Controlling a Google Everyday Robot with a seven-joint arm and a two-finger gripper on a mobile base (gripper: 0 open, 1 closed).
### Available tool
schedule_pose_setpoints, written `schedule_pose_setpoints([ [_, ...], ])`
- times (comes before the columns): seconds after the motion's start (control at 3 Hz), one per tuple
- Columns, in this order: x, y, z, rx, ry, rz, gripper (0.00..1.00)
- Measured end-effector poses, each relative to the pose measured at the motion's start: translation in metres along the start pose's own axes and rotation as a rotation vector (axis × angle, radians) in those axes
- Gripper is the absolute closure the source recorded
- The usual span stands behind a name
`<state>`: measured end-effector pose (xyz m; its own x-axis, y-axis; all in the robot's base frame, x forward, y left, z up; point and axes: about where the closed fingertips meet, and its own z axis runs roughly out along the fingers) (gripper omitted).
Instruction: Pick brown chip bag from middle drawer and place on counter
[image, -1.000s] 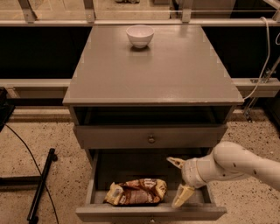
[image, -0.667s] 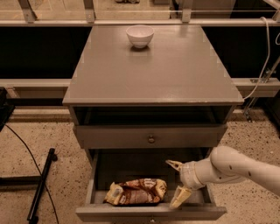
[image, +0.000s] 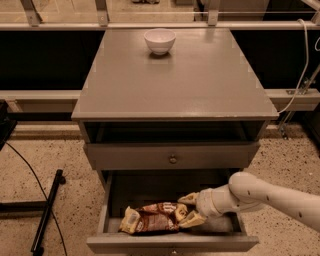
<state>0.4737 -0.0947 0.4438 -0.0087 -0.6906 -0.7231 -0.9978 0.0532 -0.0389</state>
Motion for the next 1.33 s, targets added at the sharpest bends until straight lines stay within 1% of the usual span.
schedule_pose_setpoints([
  [0.33, -0.001, -0.002, 0.015, -0.011, -0.049, 0.009, 0.65],
  [0.67, -0.022, -0.008, 0.006, 0.025, -0.185, -0.016, 0.88],
  [1.0, -0.066, -0.007, -0.044, 0.121, -0.347, -0.119, 1.0],
  [1.33, -0.118, 0.004, -0.115, 0.227, -0.473, -0.271, 1.0],
])
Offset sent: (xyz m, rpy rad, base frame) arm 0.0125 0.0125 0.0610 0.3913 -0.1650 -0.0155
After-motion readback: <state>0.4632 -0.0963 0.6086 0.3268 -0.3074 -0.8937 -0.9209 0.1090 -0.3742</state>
